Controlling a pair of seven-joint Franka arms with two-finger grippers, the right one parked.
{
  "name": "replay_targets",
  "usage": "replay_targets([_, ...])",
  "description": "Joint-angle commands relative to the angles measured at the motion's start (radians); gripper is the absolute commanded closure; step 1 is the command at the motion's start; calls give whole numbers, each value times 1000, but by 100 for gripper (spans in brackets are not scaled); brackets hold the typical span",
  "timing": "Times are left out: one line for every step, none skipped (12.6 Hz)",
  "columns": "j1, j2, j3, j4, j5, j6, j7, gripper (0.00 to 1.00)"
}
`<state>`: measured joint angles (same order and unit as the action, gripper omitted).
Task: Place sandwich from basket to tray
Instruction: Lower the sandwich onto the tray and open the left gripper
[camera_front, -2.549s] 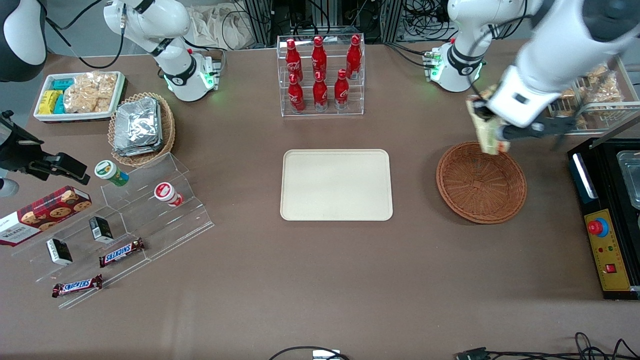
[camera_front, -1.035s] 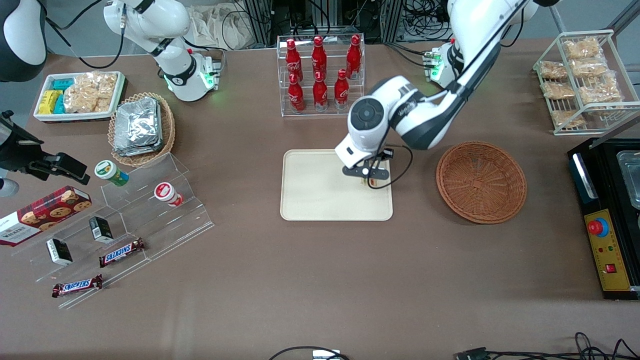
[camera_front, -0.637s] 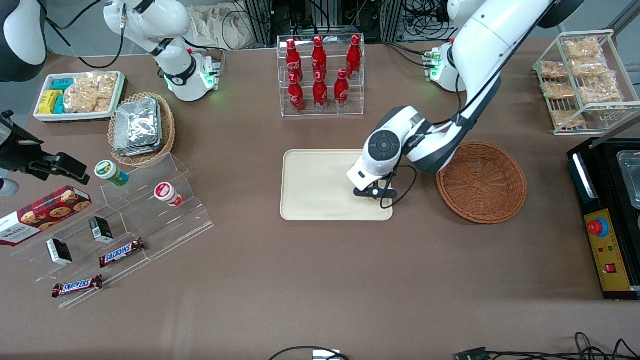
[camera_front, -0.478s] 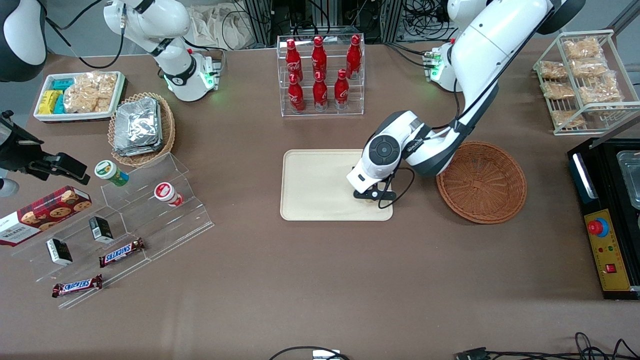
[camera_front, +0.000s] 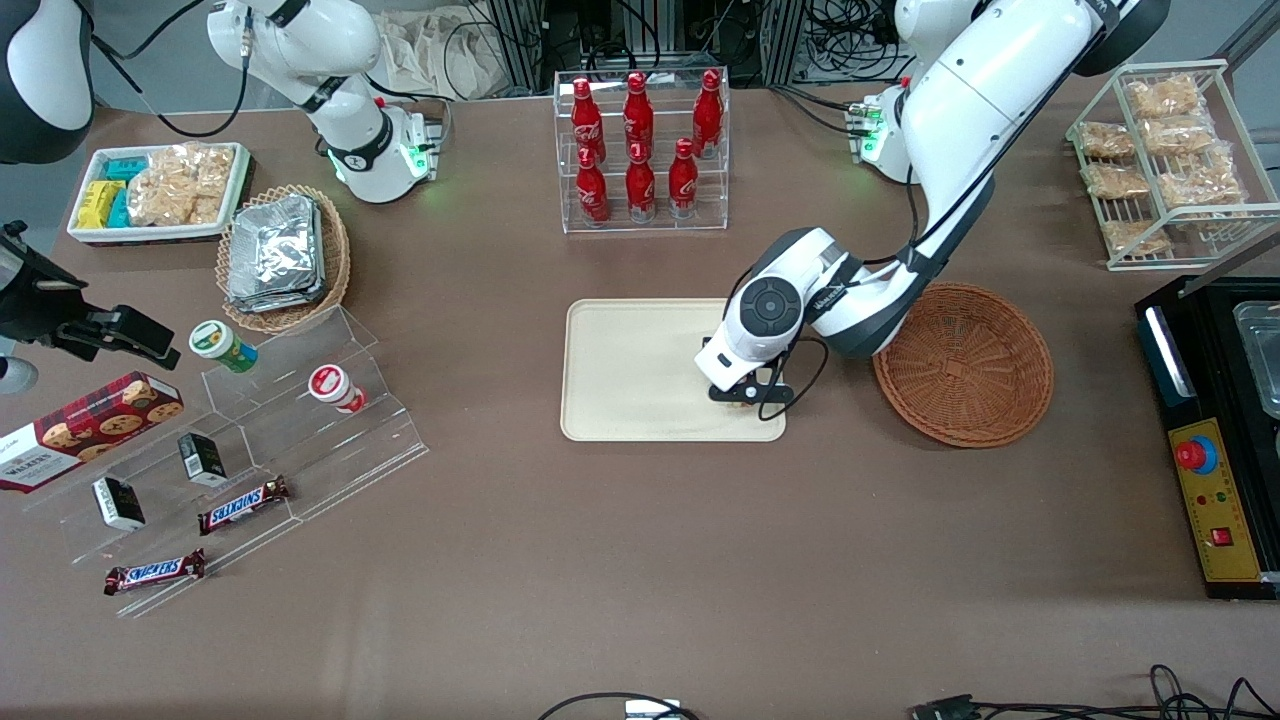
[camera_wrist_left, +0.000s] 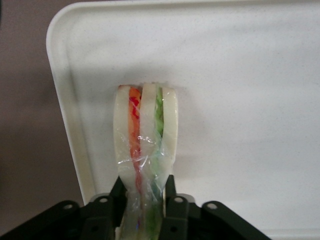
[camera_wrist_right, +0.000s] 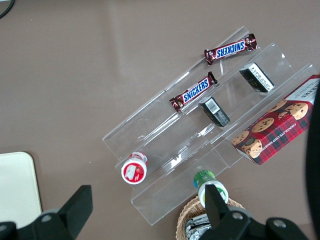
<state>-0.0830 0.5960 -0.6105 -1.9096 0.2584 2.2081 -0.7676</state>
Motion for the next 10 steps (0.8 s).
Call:
replay_targets([3,-10,-5,12,19,-28,-27,0])
replay_targets([6,-28,-5,12,19,-51,-24,0])
replay_targets([6,-57,-5,14,18,-74,-22,0])
replay_targets([6,-96,-6,18,15,-114,-21,0])
replay_targets([6,-134,-8,29,7,-151,-16,0])
replay_targets([6,-171,-8,46,-1,-198,-15,0])
replay_targets([6,-206,-9,72,-2,-252,-9,0])
replay_targets([6,-237,-12,105,-7,-313,-4,0])
replay_targets([6,-260,-12,159,-43,-391,2,0])
replay_targets([8,-280,-11,229,-100,-481,46,0])
